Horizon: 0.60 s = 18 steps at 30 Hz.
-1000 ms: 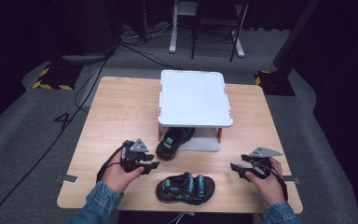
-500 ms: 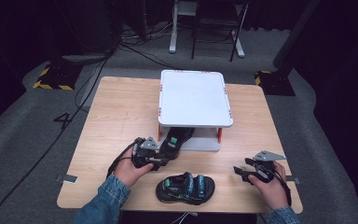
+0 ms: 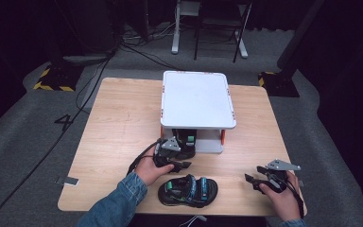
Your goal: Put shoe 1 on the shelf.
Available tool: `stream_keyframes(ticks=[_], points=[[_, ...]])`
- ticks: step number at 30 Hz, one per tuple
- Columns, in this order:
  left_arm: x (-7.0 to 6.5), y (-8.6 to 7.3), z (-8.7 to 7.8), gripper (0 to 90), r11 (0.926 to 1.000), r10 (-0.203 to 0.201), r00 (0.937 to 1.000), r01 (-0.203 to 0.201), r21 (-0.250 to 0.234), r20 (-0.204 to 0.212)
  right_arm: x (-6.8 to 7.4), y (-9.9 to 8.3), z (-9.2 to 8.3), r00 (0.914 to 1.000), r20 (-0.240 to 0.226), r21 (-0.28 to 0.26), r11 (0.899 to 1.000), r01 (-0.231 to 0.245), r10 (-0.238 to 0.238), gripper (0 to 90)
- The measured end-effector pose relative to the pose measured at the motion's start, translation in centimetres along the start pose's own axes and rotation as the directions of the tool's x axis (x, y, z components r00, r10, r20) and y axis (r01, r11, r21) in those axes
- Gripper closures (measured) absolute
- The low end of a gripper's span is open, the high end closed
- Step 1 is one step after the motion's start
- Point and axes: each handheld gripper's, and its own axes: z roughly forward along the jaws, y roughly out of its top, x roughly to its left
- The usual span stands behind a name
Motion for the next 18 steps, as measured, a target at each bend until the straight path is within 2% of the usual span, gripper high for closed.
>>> stream_keyframes(ticks=[2,5,8,10,12,14,16,18], points=[[-0.3,0.3,-0.1,53.7,0.9995,0.031,0.9995,-0.031,-0.005,-0.005,-0.1,-0.2,-0.2,1.0000,0.007,-0.002,1.000,-0.004,0.004,34.3],[-0.2,0.8,-0.6,57.9,0.9994,-0.010,0.9995,0.011,-0.032,0.029,-0.2,-0.4,-0.5,0.9999,0.012,-0.005,1.000,-0.010,0.010,34.3],[0.4,0.6,-0.2,64.1,1.0000,-0.007,0.9998,0.007,0.004,-0.020,-0.1,-0.6,-0.6,0.9998,0.015,-0.004,1.000,-0.012,0.012,34.3],[0.7,0.6,-0.1,69.4,0.9997,-0.016,0.9998,0.015,-0.016,-0.012,-0.1,-0.6,-0.7,0.9998,0.015,-0.004,1.000,-0.013,0.013,34.2],[0.9,0.7,0.2,71.7,0.9994,0.028,0.9962,-0.029,-0.018,-0.083,-0.1,-0.7,-0.7,0.9998,0.014,-0.003,1.000,-0.011,0.011,34.2],[1.2,0.6,0.7,69.3,0.9970,0.068,0.9849,-0.073,-0.027,-0.159,-0.1,-0.9,-0.8,0.9997,0.019,-0.001,1.000,-0.013,0.013,34.2],[1.9,0.5,1.2,64.4,0.9972,0.057,0.9793,-0.065,-0.038,-0.194,-0.1,-1.0,-0.9,0.9997,0.021,0.001,1.000,-0.015,0.015,34.2],[2.6,0.4,1.5,63.3,0.9954,0.027,0.9818,-0.044,-0.085,-0.188,-0.2,-1.2,-1.0,0.9996,0.023,0.002,1.000,-0.017,0.017,34.2]])
